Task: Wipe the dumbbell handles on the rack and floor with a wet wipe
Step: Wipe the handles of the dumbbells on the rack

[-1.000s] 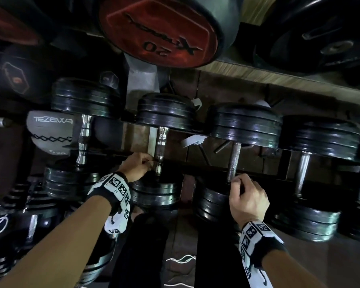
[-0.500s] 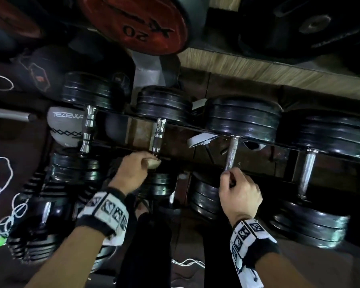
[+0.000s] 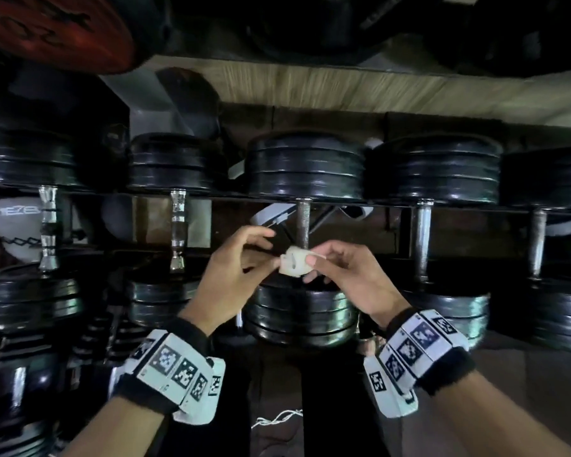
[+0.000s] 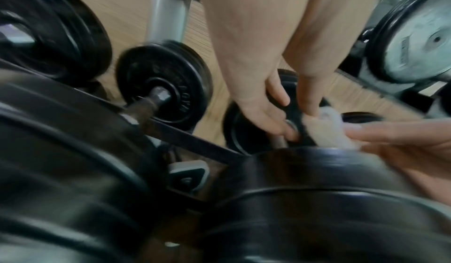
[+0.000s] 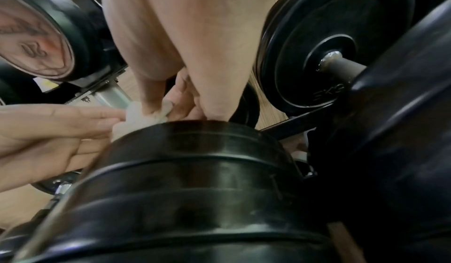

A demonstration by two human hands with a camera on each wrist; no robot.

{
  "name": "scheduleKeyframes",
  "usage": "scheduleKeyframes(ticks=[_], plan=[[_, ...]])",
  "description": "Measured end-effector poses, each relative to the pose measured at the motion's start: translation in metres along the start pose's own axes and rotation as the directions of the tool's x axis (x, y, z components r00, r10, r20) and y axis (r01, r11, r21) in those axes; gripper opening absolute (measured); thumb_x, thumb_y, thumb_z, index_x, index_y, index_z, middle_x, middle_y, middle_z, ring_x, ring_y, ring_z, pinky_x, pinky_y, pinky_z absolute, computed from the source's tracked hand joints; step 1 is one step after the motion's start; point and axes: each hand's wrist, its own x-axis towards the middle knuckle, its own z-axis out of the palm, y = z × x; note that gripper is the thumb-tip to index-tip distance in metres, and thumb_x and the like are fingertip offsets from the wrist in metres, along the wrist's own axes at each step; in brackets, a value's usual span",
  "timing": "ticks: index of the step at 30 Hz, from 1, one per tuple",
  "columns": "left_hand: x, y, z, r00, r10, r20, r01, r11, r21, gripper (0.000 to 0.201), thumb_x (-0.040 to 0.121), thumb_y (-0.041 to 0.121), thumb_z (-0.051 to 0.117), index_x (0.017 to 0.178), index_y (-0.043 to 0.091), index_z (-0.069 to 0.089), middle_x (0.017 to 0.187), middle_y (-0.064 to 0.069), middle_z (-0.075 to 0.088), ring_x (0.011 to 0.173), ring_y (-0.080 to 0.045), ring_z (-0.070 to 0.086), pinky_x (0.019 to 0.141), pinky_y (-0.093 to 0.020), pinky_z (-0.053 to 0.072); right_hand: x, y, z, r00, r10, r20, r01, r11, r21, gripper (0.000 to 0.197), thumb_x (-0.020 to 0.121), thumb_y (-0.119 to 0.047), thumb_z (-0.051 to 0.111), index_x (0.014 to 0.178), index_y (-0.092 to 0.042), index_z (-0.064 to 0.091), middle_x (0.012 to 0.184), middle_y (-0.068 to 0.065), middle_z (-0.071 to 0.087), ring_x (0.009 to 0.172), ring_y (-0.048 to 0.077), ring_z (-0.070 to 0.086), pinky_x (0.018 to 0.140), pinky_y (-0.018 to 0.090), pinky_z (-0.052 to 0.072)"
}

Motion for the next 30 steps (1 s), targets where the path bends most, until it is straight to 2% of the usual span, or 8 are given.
scheduleKeyframes(ticks=[2,5,7,15,19,24,27,30], plan=[[0.001,-0.028,-0.018,0.992,0.056,-0.116,-0.022,0.962,0.273,0.027,0.091,0.019,0.069,0.117,0.016,0.061,0.111,0.001,0.063,0.096,-0.008,0.065,0.09,-0.013,0.047,0.014,0.017,-0.013,0.996,0.013,-0.091,-0.024,0.991,-0.131,0.006,0.094,-0.016,0.069,0.091,-0.012,0.072,0.076,0.0,0.075,0.071,0.008,0.069,0.071,0.021,0.048],[-0.003,-0.074,-0.045,0.962,0.148,-0.231,0.103,0.584,0.805,0.021,0.096,0.027,0.055,0.104,0.012,0.067,0.102,-0.011,0.065,0.096,-0.033,0.06,0.085,-0.045,0.046,0.034,0.037,-0.027,0.985,0.042,-0.168,-0.114,0.887,-0.448,0.009,0.091,-0.02,0.073,0.083,-0.023,0.072,0.082,-0.004,0.074,0.081,0.013,0.068,0.074,0.023,0.046],[-0.008,-0.088,-0.048,0.954,0.209,-0.217,0.113,0.421,0.9,0.029,0.093,0.03,0.048,0.091,0.012,0.07,0.088,-0.011,0.068,0.084,-0.036,0.061,0.075,-0.046,0.044,0.046,0.04,-0.028,0.991,0.058,-0.119,-0.118,0.801,-0.586,0.008,0.091,-0.023,0.071,0.095,-0.018,0.077,0.097,0.001,0.075,0.094,0.017,0.068,0.079,0.024,0.045],[-0.007,-0.081,-0.04,0.932,0.229,-0.28,0.157,0.443,0.883,0.022,0.086,0.026,0.054,0.079,0.011,0.069,0.072,-0.009,0.068,0.071,-0.033,0.063,0.067,-0.041,0.045,0.082,0.044,-0.006,0.983,0.112,0.143,0.023,0.704,-0.71,0.012,0.09,-0.011,0.069,0.097,-0.003,0.072,0.094,-0.001,0.055,0.092,0.013,0.05,0.082,0.025,0.039],[-0.006,-0.084,-0.041,0.926,0.246,-0.287,0.155,0.446,0.881,0.02,0.085,0.025,0.055,0.076,0.012,0.067,0.07,-0.009,0.066,0.068,-0.033,0.062,0.066,-0.041,0.045,0.076,0.047,-0.013,0.983,0.058,0.176,0.059,0.8,-0.597,0.011,0.091,-0.01,0.072,0.099,-0.002,0.075,0.097,-0.001,0.065,0.095,0.008,0.055,0.073,0.005,0.033],[-0.004,-0.087,-0.041,0.92,0.268,-0.288,0.154,0.427,0.891,0.019,0.086,0.023,0.057,0.074,0.012,0.066,0.068,-0.008,0.065,0.066,-0.032,0.061,0.066,-0.041,0.043,0.067,0.044,-0.019,0.979,0.015,0.203,0.112,0.793,-0.598,0.009,0.09,-0.018,0.074,0.093,-0.01,0.078,0.086,-0.013,0.063,0.08,0.0,0.055,0.089,0.024,0.034],[-0.005,-0.087,-0.04,0.914,0.282,-0.292,0.152,0.427,0.891,0.018,0.086,0.023,0.057,0.074,0.011,0.065,0.067,-0.008,0.065,0.065,-0.031,0.061,0.065,-0.041,0.044,0.056,0.03,-0.028,0.966,0.006,0.258,0.162,0.762,-0.627,0.015,0.093,-0.025,0.072,0.094,-0.011,0.078,0.088,-0.011,0.063,0.078,0.0,0.056,0.077,0.012,0.036],[-0.005,-0.086,-0.04,0.912,0.277,-0.302,0.161,0.436,0.886,0.015,0.085,0.022,0.057,0.076,0.012,0.065,0.066,-0.007,0.064,0.064,-0.03,0.061,0.064,-0.041,0.045,0.047,0.009,-0.02,0.92,-0.04,0.39,0.293,0.731,-0.616,0.018,0.094,-0.03,0.069,0.097,-0.015,0.077,0.088,-0.013,0.065,0.082,0.004,0.06,0.076,0.017,0.039]])
